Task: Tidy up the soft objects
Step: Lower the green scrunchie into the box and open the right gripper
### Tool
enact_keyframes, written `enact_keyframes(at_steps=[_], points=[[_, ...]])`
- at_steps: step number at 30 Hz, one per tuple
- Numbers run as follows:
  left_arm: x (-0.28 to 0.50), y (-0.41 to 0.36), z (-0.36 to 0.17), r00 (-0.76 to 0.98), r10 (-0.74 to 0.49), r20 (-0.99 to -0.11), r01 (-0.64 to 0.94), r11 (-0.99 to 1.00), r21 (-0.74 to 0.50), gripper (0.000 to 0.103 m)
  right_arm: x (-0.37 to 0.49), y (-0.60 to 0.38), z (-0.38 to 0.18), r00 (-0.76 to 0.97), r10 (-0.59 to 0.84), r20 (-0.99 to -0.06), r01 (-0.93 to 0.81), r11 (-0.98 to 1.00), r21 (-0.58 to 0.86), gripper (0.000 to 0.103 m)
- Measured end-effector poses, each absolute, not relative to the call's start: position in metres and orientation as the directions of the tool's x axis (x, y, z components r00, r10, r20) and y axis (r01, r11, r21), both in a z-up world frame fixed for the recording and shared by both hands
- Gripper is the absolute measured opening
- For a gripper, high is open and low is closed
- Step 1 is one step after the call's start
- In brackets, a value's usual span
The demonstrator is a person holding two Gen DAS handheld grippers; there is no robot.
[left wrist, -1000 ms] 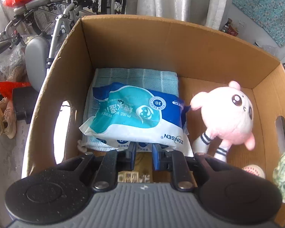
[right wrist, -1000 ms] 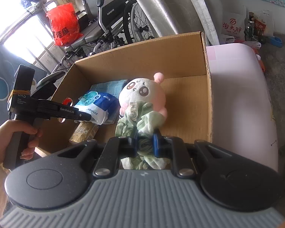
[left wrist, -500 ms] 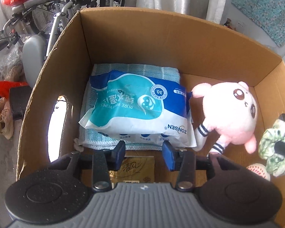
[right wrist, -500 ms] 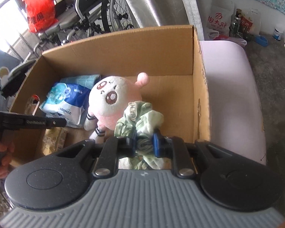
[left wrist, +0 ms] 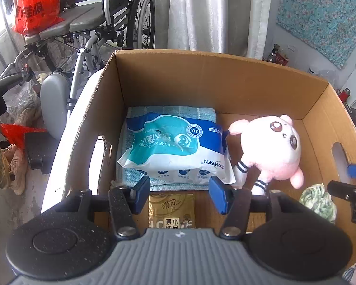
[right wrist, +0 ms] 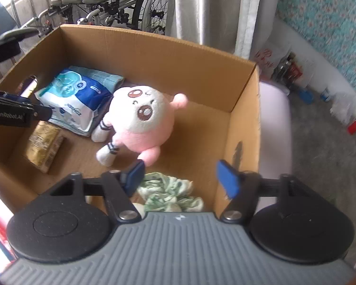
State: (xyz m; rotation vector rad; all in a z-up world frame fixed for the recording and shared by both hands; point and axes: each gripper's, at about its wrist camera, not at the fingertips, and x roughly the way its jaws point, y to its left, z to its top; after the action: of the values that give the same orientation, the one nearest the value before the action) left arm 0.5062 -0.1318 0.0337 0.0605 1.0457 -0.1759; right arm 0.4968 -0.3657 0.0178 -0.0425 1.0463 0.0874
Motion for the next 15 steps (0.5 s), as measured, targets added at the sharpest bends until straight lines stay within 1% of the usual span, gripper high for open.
enact_keyframes(at_steps=[1,2,4,6,7,8,10,12,15], points=[[0.507,-0.133,0.032,0.485,-0.117,-0.867,0.175,0.984,-0.035,0.056,0.500,-0.370,0.013,0.463,0.085,-0.882,-0.087,0.995,0.051,0.030],[0.507,-0.133,0.030,0.483,-0.121,-0.867,0.178,0.983,-0.038,0.056,0.502,-0.372,0.007,0.437,0.099,-0.894,-0.080,0.994,0.071,0.022],[0.505,-0.133,0.028,0.486,-0.139,-0.863,0.187,0.981,-0.052,0.056,0.503,-0.367,-0.011,0.399,0.068,-0.914,-0.093,0.995,0.034,0.018],[0.501,-0.131,0.024,0.488,-0.148,-0.860,0.192,0.980,-0.060,0.056,0.501,-0.362,-0.031,0.375,0.028,-0.926,-0.101,0.995,-0.011,0.017],[0.501,-0.132,0.022,0.486,-0.147,-0.861,0.195,0.979,-0.056,0.056,0.501,-0.361,-0.034,0.374,0.023,-0.927,-0.106,0.994,-0.018,0.007],[0.500,-0.132,0.021,0.486,-0.143,-0.862,0.196,0.979,-0.052,0.056,0.501,-0.363,-0.032,0.392,0.028,-0.920,-0.087,0.996,-0.007,0.008],[0.499,-0.130,0.019,0.489,-0.130,-0.862,0.180,0.983,-0.046,0.056,0.503,-0.365,-0.032,0.392,0.016,-0.920,-0.071,0.997,-0.013,0.005],[0.496,-0.128,0.023,0.490,-0.139,-0.861,0.168,0.984,-0.063,0.056,0.500,-0.360,-0.031,0.403,-0.010,-0.915,-0.085,0.995,-0.048,0.008],[0.486,-0.129,0.041,0.522,-0.152,-0.839,0.177,0.982,-0.068,0.056,0.487,-0.358,-0.016,0.485,-0.030,-0.874,-0.102,0.991,-0.090,0.011]])
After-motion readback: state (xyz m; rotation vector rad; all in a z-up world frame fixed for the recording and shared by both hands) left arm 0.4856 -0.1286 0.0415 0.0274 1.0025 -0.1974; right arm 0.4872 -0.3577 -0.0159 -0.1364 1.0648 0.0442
